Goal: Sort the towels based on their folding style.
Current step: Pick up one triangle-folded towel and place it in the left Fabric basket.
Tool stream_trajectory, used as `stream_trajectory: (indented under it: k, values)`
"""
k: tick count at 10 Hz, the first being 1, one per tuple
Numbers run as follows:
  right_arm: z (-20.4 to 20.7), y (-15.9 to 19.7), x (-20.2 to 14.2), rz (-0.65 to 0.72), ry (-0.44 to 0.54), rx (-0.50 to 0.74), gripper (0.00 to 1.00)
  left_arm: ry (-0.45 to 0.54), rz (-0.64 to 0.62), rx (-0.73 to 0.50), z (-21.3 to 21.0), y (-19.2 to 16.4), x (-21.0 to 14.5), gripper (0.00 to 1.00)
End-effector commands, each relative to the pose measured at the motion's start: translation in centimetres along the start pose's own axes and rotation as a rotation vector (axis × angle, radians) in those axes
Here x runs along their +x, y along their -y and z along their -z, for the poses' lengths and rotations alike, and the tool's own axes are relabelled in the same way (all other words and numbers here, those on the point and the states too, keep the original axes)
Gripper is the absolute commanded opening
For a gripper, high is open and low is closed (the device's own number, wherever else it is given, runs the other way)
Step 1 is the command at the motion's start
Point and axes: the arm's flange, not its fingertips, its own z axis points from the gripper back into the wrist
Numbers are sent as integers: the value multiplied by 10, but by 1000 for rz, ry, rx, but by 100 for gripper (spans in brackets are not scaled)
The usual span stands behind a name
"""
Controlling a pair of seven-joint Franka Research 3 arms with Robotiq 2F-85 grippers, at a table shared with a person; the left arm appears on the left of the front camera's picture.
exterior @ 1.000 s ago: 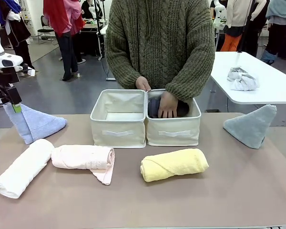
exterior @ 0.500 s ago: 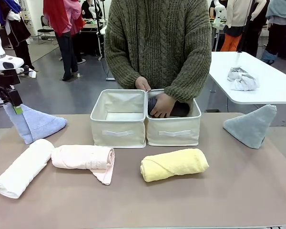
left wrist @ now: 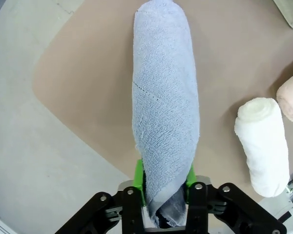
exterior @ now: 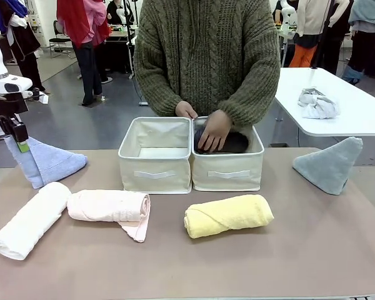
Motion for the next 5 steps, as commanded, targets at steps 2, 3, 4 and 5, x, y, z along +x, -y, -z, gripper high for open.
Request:
stream_trajectory:
  k: [2,3,4,5]
  values:
    - [1,0,1,-2,0,9,100,19,15,-36,-3,-7,-1,0]
    - [1,0,1,-2,0,9,100,17,14,-34,-4,-7,-3,0]
    - [1,0,1,-2,0,9,100,15,13,-32,-5,-6,-3,0]
    - [1,0,1,-2,0,9,100,-2,23,-35,-9,-5,-3,0]
